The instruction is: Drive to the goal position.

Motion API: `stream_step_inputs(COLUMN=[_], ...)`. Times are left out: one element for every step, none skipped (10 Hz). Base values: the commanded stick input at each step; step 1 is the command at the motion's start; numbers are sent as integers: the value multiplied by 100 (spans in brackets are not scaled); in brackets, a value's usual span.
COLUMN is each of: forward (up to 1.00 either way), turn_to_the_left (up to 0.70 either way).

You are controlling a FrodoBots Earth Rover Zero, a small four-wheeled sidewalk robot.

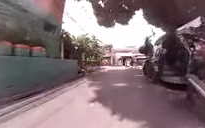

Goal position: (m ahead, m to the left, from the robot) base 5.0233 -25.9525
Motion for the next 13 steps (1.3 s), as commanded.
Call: stream_step_inputs(forward=[100,100,100,100,100,100,100,100,100,100,100,100,100], turn_to_the_left=[0,0,-3,-26,-40,-29,-6,0,0,0,0,0,0])
